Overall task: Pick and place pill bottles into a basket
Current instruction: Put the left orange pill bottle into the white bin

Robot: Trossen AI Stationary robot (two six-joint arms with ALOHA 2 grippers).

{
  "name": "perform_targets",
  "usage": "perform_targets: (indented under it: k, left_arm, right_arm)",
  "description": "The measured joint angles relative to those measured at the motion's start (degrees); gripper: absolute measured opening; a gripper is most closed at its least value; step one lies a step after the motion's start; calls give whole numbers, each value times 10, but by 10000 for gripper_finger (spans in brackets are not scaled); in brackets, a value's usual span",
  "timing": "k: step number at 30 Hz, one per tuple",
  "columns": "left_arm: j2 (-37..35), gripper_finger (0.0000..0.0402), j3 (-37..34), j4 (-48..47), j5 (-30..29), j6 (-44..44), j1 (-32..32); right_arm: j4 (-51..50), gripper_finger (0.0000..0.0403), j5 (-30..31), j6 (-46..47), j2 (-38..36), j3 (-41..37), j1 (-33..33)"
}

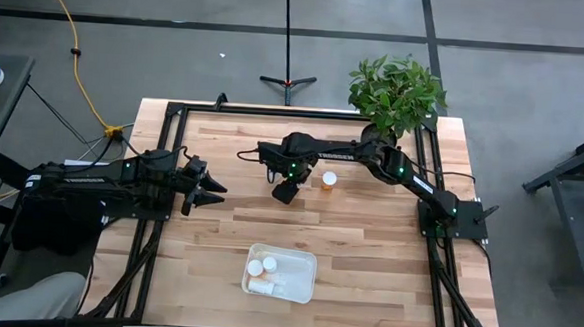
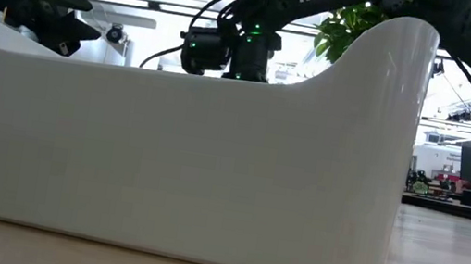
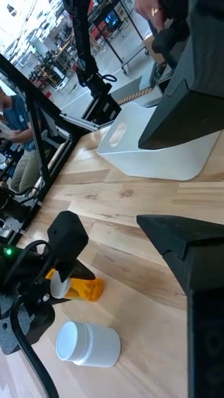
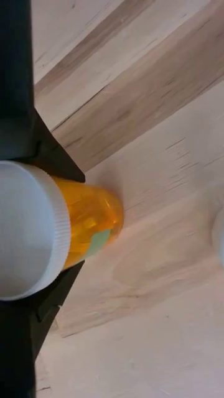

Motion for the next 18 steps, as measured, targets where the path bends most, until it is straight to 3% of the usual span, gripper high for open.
perform_targets:
  k: [10, 18]
  left_arm:
    - [0, 216, 0, 0, 0, 0, 0]
    - [0, 216, 0, 0, 0, 2, 0]
  right_arm:
    - [-16, 170, -8, -2, -7, 10, 0]
    - [-66, 170, -6, -14, -8, 94, 1]
